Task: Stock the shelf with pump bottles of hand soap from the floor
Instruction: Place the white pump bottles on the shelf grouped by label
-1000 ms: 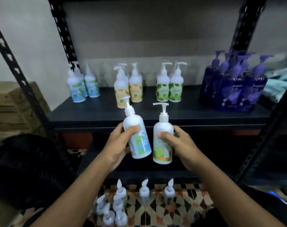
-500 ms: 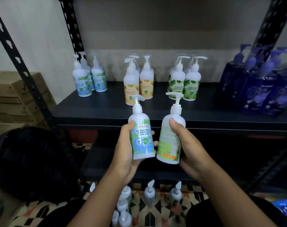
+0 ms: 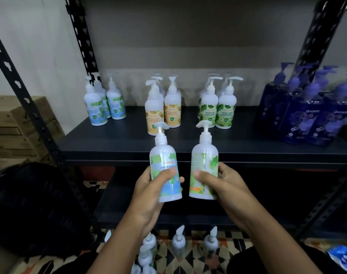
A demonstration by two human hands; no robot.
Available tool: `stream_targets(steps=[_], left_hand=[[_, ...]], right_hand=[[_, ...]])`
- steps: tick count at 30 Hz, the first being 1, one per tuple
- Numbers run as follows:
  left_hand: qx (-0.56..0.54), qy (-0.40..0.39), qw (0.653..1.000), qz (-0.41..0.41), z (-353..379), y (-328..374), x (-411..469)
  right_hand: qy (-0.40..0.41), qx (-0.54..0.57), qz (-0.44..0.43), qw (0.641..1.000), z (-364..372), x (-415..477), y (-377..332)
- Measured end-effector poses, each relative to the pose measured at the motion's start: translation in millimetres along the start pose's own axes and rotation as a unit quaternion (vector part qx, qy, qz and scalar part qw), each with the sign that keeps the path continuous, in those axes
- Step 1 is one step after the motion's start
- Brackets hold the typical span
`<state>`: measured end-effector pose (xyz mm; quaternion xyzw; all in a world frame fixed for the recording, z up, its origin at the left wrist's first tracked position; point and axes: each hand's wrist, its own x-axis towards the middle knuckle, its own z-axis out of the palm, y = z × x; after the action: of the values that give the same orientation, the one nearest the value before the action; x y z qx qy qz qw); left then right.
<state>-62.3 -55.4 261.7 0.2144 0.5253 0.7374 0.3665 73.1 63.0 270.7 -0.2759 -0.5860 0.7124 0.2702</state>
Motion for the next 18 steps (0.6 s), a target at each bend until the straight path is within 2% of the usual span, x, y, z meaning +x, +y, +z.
stream_targets(steps=[4, 10, 18], left_hand=[[-0.014, 0.025, 1.000, -0.001, -2.6, 3.4, -4.9], [-0.045, 0.029, 0.997, -0.048, -6.4, 5.3, -8.8], [0.033, 0.021, 0.999, 0.010, -8.4, -4.3, -6.7]], right_hand=[[0.030, -0.033, -0.016, 0.999, 1.4, -4.4, -0.5], [0.055, -0.046, -0.018, 0.997, 4.7, -5.3, 1.6], [0.027, -0.100, -0.031, 0.994, 2.3, -5.2, 6.1]])
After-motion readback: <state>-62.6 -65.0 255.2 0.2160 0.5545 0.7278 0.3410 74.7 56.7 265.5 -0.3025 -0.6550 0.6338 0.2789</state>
